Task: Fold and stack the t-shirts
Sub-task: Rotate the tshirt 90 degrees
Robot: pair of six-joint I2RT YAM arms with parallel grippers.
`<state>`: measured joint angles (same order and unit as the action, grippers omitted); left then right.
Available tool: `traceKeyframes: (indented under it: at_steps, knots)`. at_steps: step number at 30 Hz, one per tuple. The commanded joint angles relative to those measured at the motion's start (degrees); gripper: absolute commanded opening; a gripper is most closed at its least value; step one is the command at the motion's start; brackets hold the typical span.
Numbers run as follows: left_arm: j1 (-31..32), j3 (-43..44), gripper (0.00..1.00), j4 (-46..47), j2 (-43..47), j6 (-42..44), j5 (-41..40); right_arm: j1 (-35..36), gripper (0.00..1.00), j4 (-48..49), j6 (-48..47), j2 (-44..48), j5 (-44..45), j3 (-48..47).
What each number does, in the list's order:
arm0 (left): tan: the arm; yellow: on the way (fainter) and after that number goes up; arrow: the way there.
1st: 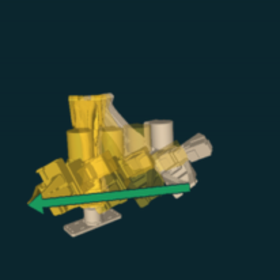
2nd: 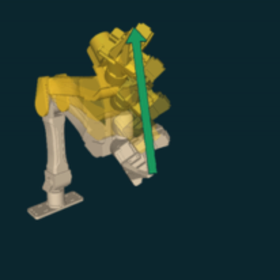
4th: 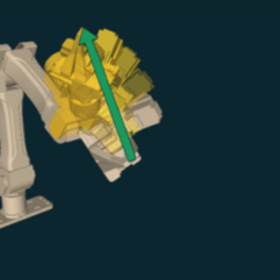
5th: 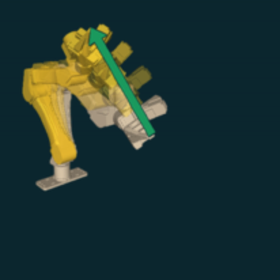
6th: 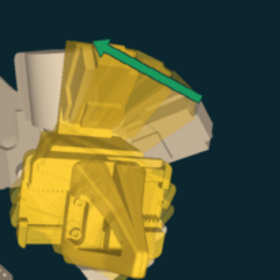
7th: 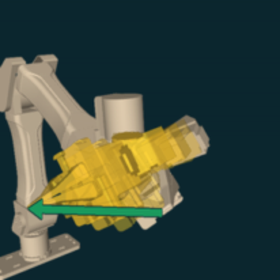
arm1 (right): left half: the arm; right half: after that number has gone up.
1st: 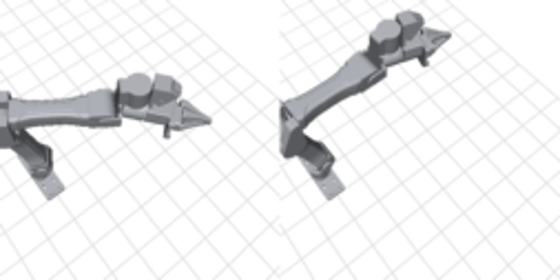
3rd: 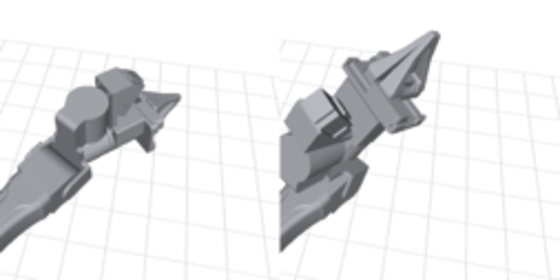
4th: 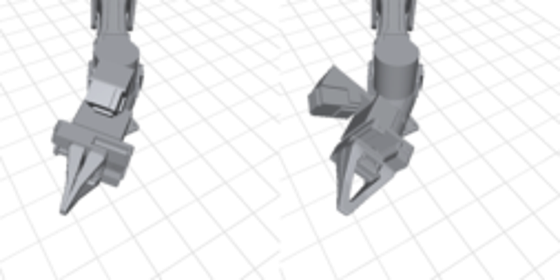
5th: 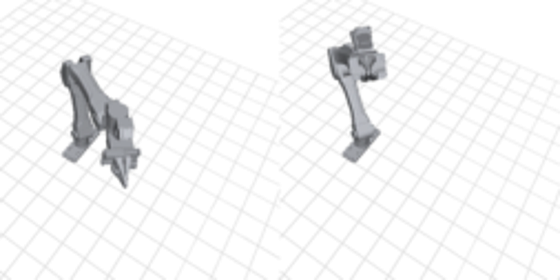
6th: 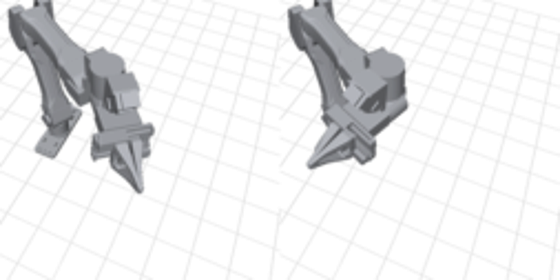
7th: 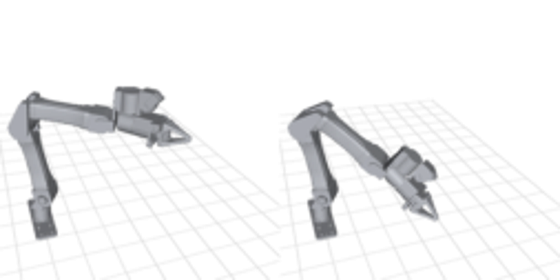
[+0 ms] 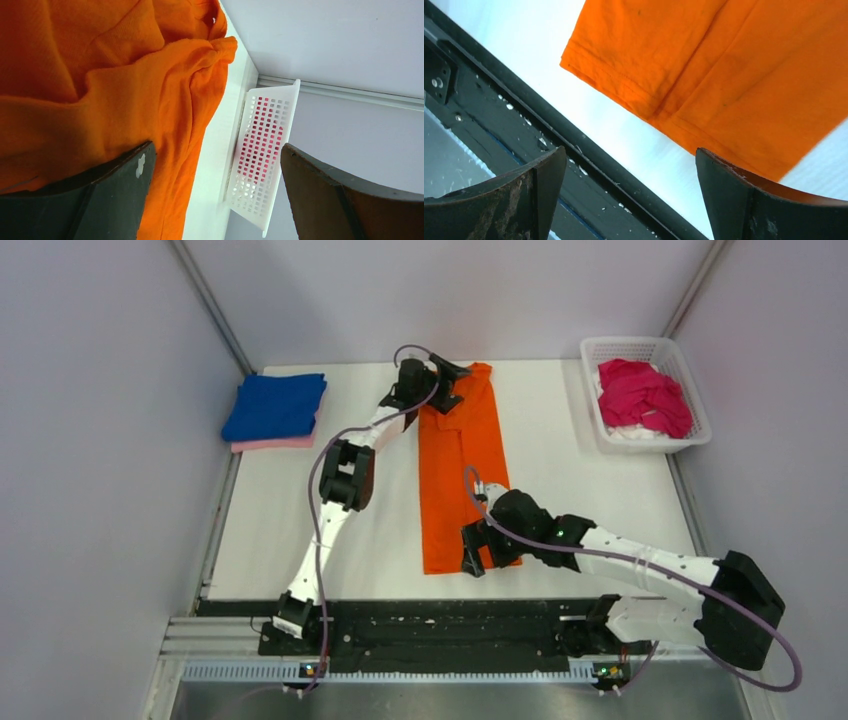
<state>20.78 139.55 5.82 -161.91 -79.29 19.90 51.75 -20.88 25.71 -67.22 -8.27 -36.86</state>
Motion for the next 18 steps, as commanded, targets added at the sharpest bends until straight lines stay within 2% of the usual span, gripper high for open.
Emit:
traceKeyframes:
  at_steps: [1, 3, 6, 11, 14, 16, 18]
  knots:
    - [-0.22, 0.0, 0.99, -1.87, 9.4, 4.59, 2.74, 0.21, 0.99, 0.08, 2.63, 5.52, 9.68, -2.13]
    - [0.26, -3.75, 0.99, -3.22, 16.81, 8.27, 4.4, 0.04, 0.99, 0.14, 5.25, 8.0, 15.09, -1.55]
    - [0.89, -11.67, 0.99, -10.43, 28.1, 16.55, 2.67, -1.2, 0.99, -0.39, 8.79, 12.15, 17.83, -0.19]
    - [1.58, -31.85, 0.99, -21.64, 47.72, 28.0, -0.43, -4.13, 0.98, -4.54, 14.27, 19.15, 19.26, 4.2]
    - [3.57, -49.25, 0.99, -24.51, 59.34, 31.71, -1.85, -7.36, 0.96, -7.42, 17.44, 21.13, 18.11, 6.14]
    - [5.53, -64.75, 0.98, -21.97, 66.87, 31.4, -1.95, -9.61, 0.94, -8.03, 17.67, 21.12, 15.99, 6.88]
    - [7.41, -74.42, 0.97, -21.01, 72.66, 31.56, -0.21, -11.36, 0.93, -8.64, 17.69, 20.08, 14.8, 6.86]
